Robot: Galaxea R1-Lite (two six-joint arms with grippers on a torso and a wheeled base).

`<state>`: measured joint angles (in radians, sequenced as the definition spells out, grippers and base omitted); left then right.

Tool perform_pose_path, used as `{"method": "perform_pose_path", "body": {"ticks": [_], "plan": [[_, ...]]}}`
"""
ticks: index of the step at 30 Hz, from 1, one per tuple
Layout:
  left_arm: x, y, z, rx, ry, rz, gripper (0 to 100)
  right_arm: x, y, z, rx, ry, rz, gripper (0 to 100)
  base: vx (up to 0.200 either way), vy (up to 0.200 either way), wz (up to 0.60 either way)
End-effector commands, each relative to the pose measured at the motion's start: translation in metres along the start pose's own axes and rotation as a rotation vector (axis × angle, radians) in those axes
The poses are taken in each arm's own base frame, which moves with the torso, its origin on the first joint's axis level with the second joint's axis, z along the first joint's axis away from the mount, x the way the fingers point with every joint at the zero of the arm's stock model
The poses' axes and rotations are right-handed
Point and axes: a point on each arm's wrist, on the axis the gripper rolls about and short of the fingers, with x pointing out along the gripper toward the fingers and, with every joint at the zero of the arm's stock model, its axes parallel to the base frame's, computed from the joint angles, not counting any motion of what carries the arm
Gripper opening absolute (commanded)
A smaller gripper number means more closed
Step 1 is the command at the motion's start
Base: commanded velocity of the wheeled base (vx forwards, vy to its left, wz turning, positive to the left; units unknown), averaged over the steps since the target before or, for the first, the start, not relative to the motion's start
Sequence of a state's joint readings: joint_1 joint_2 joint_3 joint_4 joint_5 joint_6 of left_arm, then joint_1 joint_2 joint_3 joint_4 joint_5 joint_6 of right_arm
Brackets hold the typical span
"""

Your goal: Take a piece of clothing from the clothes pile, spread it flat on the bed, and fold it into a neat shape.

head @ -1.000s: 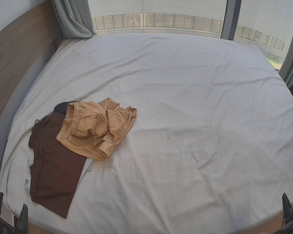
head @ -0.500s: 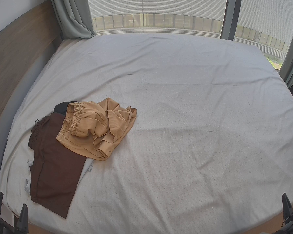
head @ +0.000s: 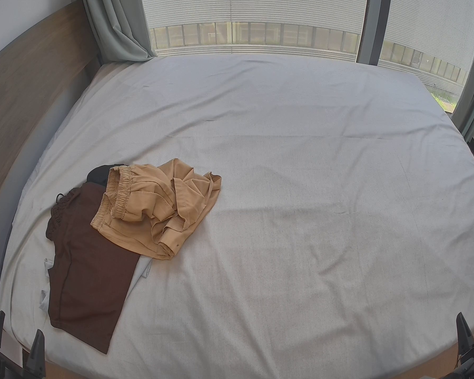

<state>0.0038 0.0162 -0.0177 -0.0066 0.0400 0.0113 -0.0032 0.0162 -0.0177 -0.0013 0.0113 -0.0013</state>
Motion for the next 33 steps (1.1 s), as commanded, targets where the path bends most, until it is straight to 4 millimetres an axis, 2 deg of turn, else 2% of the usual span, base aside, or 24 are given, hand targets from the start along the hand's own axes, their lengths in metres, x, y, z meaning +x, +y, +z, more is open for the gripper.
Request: {"method": "perform_pose_path", "body": {"ticks": [1,5,7,8,9,10,11,20,29,33], "plan": [[0.0,0.0,-0.005,-0.001,-0.001,0.002,100,0.0,0.0,-0.005,0.0,0.003,0.001,100,0.0,0.0,0.0],[0.0,0.0,-0.003,-0.001,-0.015,0.004,100,0.0,0.0,-0.005,0.0,0.003,0.003,100,0.0,0.0,0.0],[-0.007,0.001,0.037,-0.055,-0.141,-0.003,100,0.0,0.0,-0.005,0.0,0.003,0.004,100,0.0,0.0,0.0],[-0.007,0.001,0.04,-0.06,-0.145,-0.005,100,0.0,0.0,-0.005,0.0,0.003,0.004,100,0.0,0.0,0.0],[-0.002,0.001,0.065,-0.111,-0.143,-0.011,100,0.0,0.0,-0.005,-0.003,0.003,0.003,100,0.0,0.0,0.0],[-0.002,0.001,0.065,-0.111,-0.143,-0.011,100,0.0,0.0,-0.005,-0.003,0.003,0.003,100,0.0,0.0,0.0],[0.001,0.001,0.074,-0.09,-0.14,-0.018,100,0.0,0.0,-0.005,0.0,0.003,0.001,100,0.0,0.0,0.0],[0.011,-0.001,0.07,-0.068,-0.066,-0.038,100,0.0,0.0,-0.005,-0.003,0.003,0.006,100,0.0,0.0,0.0],[0.035,-0.003,0.082,-0.077,0.064,-0.139,100,0.0,0.0,-0.005,-0.003,0.003,0.004,100,0.0,0.0,0.0],[0.046,-0.005,0.088,-0.136,0.117,-0.185,100,0.0,0.0,-0.005,-0.003,0.003,0.004,100,0.0,0.0,0.0]]}}
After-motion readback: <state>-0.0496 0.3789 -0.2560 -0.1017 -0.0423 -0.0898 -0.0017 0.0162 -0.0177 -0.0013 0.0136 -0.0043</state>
